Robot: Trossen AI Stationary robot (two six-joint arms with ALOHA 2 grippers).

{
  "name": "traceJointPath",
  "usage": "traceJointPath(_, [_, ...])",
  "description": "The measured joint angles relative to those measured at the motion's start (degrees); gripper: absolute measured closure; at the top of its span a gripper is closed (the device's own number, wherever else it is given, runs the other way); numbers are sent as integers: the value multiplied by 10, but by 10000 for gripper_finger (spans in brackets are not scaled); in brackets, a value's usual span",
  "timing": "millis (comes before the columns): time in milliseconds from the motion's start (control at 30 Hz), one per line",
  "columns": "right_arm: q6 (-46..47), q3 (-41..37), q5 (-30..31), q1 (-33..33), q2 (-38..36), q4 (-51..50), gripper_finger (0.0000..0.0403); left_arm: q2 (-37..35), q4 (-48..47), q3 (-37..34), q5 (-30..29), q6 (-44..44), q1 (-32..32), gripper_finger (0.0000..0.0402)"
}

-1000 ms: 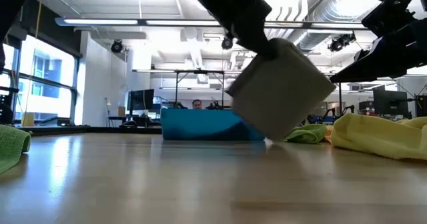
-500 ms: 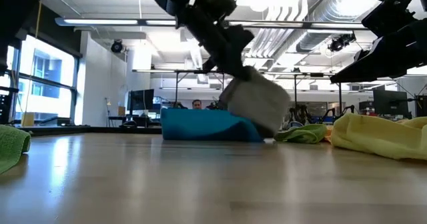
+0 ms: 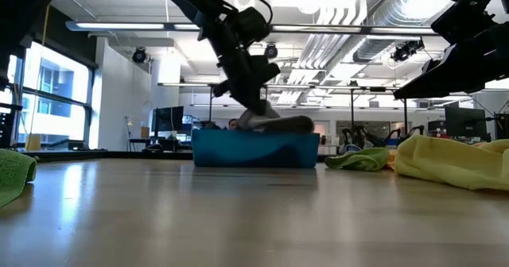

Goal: Fold microfiber towels
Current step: Stack the gray microfiber cloth on the blue microfiber cloth in the blue bin

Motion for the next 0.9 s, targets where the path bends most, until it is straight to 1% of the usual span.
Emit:
traceJointPath(100, [0,0,0,0,0,0,236,0,-24,0,-28,1,2,388])
traceJointPath(333, [0,0,0,0,0,0,236,0,-77,0,-67,-17,2,387])
traceJointPath(567, [0,0,0,0,0,0,236,0,-95,-1,-71,-57,-3,382])
traceJointPath(667, [0,0,0,0,0,0,236,0,-90,-1,-69,-73,-10,359])
traceJointPath(833, [0,0,0,0,0,0,236,0,-76,-1,-34,-77,-16,287])
traceJointPath(900, [0,0,0,0,0,0,236,-4,-72,-1,-25,-62,-19,262])
